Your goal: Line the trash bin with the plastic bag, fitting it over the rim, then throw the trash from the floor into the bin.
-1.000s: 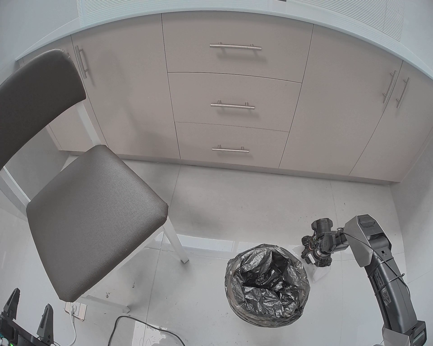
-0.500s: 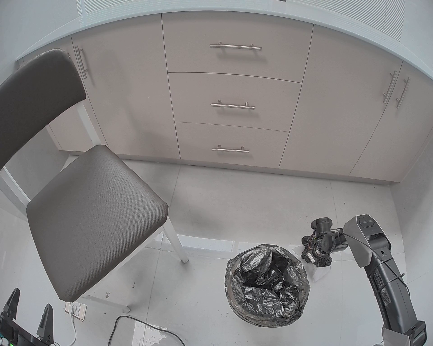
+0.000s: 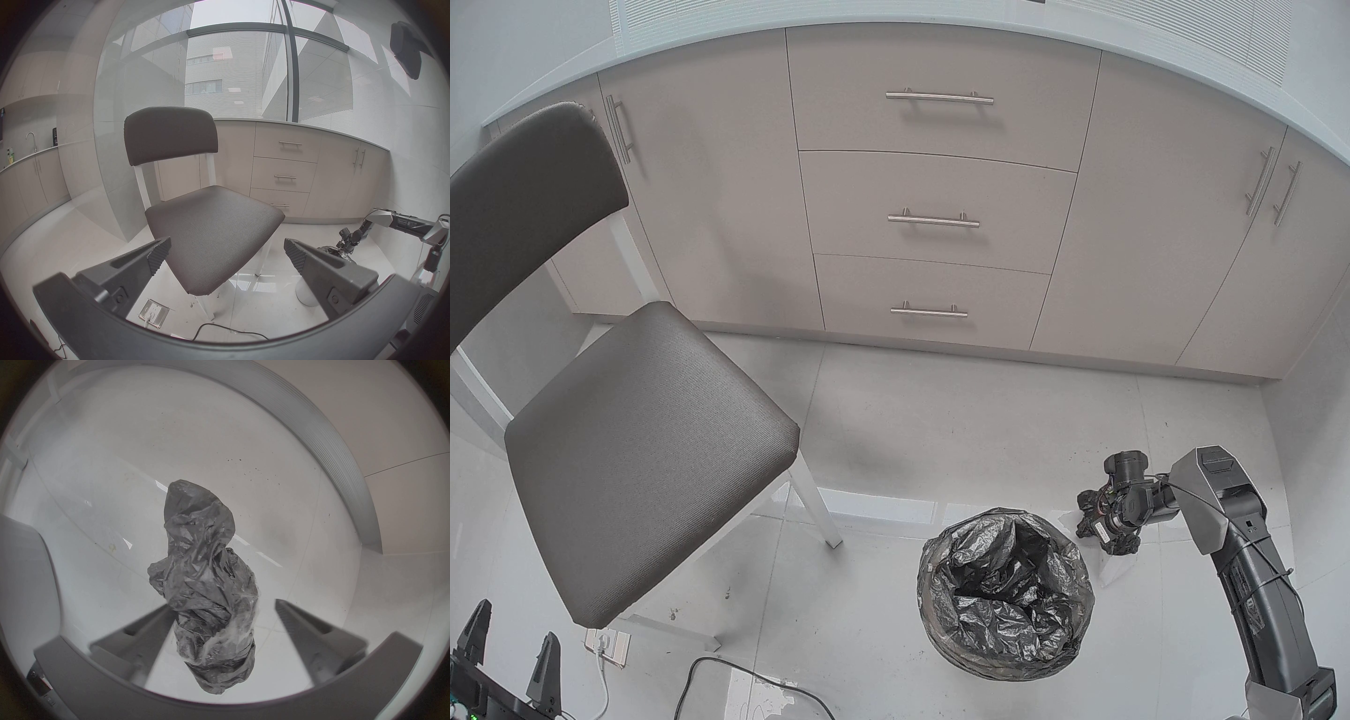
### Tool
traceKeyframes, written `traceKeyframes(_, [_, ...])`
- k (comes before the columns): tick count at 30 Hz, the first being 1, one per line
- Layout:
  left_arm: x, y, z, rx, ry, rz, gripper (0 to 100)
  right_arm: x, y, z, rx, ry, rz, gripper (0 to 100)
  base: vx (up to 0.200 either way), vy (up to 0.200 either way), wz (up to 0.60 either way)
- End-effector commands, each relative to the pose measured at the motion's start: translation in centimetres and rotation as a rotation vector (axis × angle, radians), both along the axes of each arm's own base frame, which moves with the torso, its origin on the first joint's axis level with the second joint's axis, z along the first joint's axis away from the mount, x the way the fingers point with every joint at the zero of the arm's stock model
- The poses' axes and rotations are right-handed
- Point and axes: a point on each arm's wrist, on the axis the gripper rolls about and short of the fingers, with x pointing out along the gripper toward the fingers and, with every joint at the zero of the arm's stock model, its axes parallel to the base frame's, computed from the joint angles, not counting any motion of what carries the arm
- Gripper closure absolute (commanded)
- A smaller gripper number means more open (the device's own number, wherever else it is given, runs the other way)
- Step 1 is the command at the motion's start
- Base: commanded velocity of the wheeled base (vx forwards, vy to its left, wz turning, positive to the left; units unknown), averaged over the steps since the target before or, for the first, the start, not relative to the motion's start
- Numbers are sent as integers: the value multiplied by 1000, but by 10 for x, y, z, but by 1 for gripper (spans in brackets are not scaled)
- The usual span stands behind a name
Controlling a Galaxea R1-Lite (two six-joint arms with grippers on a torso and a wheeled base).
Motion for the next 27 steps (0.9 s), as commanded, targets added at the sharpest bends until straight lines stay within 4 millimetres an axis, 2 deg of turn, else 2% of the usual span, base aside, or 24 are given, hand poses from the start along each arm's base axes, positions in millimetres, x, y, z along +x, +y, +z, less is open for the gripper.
traceKeyframes(1, [0, 0, -4, -1, -2, 1, 0, 0, 0, -1, 1, 0, -1, 100, 0, 0, 0])
traceKeyframes(17, [0, 0, -4, -1, -2, 1, 0, 0, 18, 0, -14, -8, 9, 100, 0, 0, 0])
traceKeyframes(21, [0, 0, -4, -1, -2, 1, 0, -7, 23, -5, -18, 77, 23, 100, 0, 0, 0])
traceKeyframes(25, [0, 0, -5, -1, 0, 3, 0, -22, 27, -12, -23, 239, 31, 100, 0, 0, 0])
traceKeyframes(27, [0, 0, -5, -1, 0, 3, 0, -20, 28, -9, -24, 228, 32, 100, 0, 0, 0])
